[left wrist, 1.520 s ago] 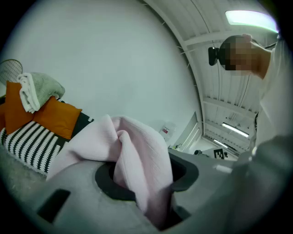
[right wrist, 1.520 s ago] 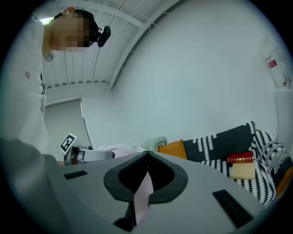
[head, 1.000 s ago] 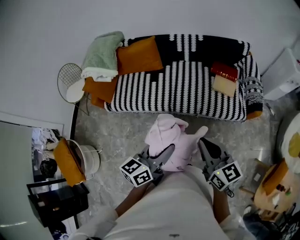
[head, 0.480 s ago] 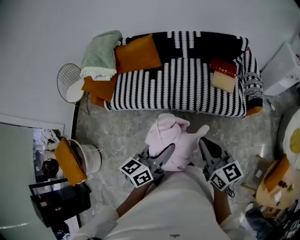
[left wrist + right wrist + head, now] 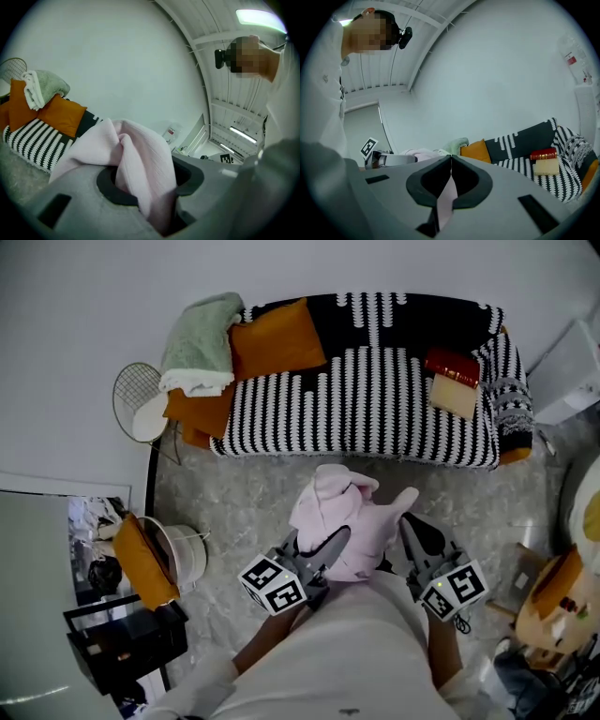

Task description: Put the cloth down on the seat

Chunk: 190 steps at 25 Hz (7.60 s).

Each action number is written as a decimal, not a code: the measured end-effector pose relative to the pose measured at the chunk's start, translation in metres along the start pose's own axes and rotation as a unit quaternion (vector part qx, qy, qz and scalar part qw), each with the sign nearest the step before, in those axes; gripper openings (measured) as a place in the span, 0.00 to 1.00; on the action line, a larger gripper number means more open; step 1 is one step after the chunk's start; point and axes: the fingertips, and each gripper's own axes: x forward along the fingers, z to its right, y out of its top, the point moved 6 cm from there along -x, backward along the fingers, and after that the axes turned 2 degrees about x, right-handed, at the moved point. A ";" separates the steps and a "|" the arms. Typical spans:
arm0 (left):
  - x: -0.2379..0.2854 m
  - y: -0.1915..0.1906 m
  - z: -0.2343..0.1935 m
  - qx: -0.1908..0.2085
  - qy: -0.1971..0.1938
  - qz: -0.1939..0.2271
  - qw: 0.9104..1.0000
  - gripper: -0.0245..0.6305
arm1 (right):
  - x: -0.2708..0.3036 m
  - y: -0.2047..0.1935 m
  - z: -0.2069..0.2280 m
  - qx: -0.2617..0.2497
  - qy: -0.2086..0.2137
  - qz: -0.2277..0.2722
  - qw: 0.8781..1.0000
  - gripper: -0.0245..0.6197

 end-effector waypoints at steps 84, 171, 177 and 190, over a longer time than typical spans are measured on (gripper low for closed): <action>0.236 0.147 -0.136 -0.018 0.015 -0.043 0.999 0.29 | 0.206 0.124 0.205 0.044 0.012 -0.041 0.998 0.05; 0.464 -0.064 -0.596 0.062 0.052 -0.378 0.922 0.10 | 0.383 0.004 0.254 0.182 -0.184 -0.117 0.959 0.05; 0.476 -0.093 -0.610 0.102 0.041 -0.411 0.905 0.10 | 0.376 -0.007 0.262 0.192 -0.193 -0.125 0.954 0.05; 0.474 -0.089 -0.614 0.035 0.044 -0.410 0.910 0.11 | 0.371 0.005 0.258 0.179 -0.196 -0.112 0.958 0.05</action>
